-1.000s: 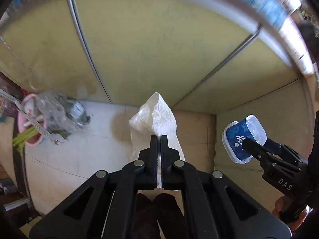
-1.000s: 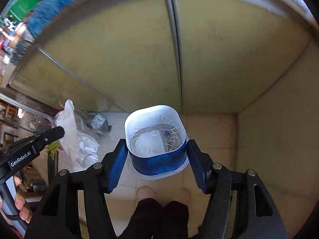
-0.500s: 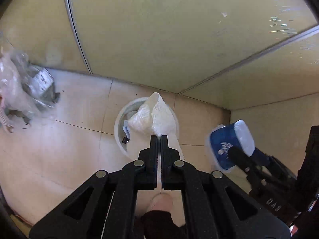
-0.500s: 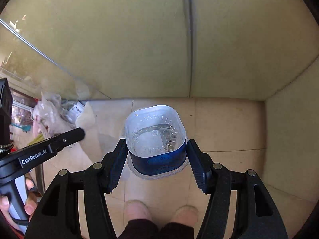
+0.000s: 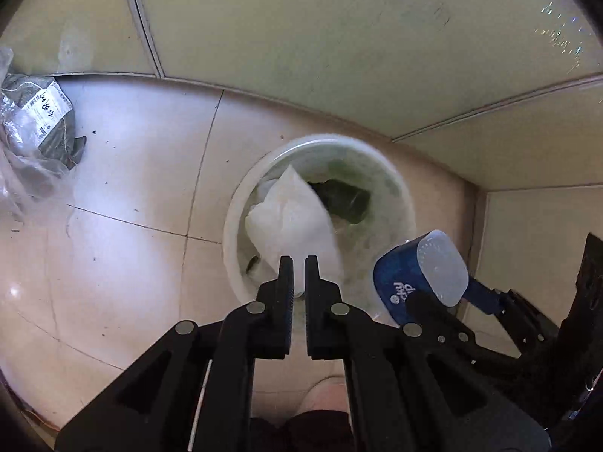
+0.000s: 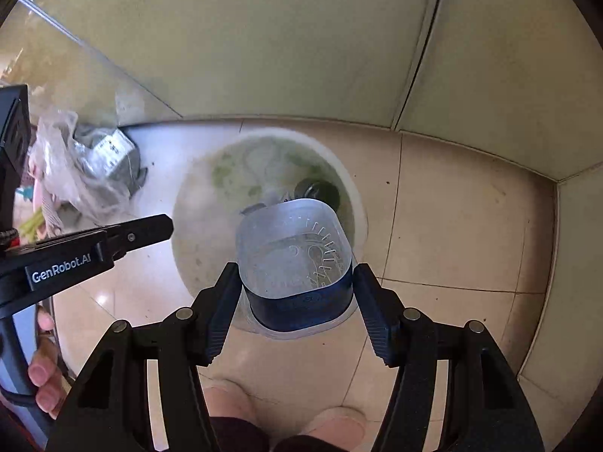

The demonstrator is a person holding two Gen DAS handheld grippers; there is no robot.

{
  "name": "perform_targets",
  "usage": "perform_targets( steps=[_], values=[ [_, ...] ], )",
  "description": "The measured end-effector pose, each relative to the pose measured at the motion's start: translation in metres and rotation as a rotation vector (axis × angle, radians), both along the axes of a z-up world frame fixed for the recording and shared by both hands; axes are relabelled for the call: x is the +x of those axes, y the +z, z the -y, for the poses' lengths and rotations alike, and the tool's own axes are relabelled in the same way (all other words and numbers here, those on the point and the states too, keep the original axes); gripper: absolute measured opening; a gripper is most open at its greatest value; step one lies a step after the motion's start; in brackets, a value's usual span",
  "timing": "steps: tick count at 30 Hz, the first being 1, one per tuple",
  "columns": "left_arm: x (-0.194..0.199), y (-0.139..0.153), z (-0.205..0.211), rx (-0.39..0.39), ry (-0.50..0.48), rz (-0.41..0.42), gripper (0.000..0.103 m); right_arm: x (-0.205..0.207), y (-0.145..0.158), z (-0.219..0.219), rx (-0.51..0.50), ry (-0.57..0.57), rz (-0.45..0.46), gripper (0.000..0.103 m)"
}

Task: Collect trash
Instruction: 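Open the left tool over the bin while the right tool releases the container into it, then raise both tools back up to the counter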

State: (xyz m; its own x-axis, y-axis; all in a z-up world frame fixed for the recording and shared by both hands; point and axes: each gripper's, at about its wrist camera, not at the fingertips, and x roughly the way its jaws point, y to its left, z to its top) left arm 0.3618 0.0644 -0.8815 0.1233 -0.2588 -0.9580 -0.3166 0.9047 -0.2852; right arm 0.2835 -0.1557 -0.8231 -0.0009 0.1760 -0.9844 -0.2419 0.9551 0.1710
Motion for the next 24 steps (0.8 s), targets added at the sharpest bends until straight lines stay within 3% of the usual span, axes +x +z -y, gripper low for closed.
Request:
perform_targets(
  steps=[2, 6, 13, 17, 20, 24],
  values=[
    [-0.002, 0.001, 0.001, 0.039, -0.007, -0.014, 0.011, 0.001, -0.004, 0.005, 0.006, 0.006, -0.036, 0.058],
    [-0.008, 0.020, -0.001, 0.075, -0.010, -0.026, 0.012, 0.002, 0.011, 0.013, 0.034, -0.025, -0.067, 0.058],
    [-0.022, 0.103, -0.006, 0.115, 0.010, -0.011, 0.012, 0.009, 0.073, 0.016, 0.028, -0.024, -0.048, 0.060],
    [-0.029, 0.174, -0.007, 0.131, 0.016, 0.011, 0.012, 0.015, 0.139, 0.020, 0.037, -0.057, -0.007, 0.060],
    [-0.032, 0.239, -0.007, 0.147, 0.018, 0.047, 0.012, 0.020, 0.208, 0.025, 0.070, -0.089, 0.031, 0.060],
    [-0.033, 0.321, -0.009, 0.163, 0.023, 0.080, 0.013, 0.027, 0.307, 0.018, 0.030, -0.072, 0.135, 0.060]
  ],
)
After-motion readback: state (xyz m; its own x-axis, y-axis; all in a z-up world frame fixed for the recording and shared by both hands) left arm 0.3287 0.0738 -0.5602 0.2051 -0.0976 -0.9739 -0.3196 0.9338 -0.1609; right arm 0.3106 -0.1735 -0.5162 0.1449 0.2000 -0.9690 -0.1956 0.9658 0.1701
